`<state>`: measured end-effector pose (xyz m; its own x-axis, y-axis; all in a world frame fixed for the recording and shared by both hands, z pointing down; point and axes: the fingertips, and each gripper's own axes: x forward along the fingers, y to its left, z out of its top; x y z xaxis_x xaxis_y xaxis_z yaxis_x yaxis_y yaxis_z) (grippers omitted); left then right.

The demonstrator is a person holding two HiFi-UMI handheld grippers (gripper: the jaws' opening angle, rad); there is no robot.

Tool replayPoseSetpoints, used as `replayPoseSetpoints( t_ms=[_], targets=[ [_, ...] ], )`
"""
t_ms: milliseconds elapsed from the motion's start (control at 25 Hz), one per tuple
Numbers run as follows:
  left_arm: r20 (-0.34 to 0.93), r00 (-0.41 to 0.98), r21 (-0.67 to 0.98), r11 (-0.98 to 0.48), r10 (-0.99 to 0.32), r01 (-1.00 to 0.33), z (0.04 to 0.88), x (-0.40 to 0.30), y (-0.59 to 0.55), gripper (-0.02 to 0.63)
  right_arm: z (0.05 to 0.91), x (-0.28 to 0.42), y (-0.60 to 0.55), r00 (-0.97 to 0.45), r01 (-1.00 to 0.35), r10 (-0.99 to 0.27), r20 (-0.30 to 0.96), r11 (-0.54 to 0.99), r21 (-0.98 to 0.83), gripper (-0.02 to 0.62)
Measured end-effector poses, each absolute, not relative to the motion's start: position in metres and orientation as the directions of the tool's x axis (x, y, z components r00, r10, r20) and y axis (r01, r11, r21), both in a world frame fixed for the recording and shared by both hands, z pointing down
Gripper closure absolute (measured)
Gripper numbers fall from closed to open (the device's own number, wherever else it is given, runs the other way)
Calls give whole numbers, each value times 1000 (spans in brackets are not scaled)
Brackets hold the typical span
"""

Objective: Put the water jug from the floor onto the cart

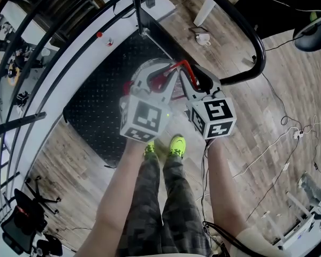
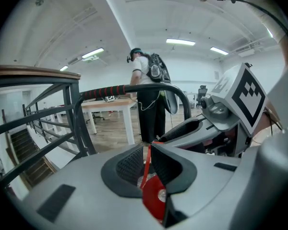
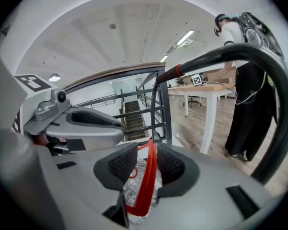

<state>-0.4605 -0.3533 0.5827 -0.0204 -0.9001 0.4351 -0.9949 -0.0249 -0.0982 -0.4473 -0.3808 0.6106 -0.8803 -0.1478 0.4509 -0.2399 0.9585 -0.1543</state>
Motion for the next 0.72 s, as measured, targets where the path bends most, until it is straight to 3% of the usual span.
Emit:
replayPoseSetpoints(
  t_ms=[480,720],
  targets=[
    [373,-51,-118,7,-927,-993,554,-456,-344,578,551,-450,-369,-928,-207,-164,333,974,-97,493],
    [326,-61,-111,26,-943,-994,539,-450,-340,578,542,-443,-362,-939,-197,-160,303,976,-94,557]
  ],
)
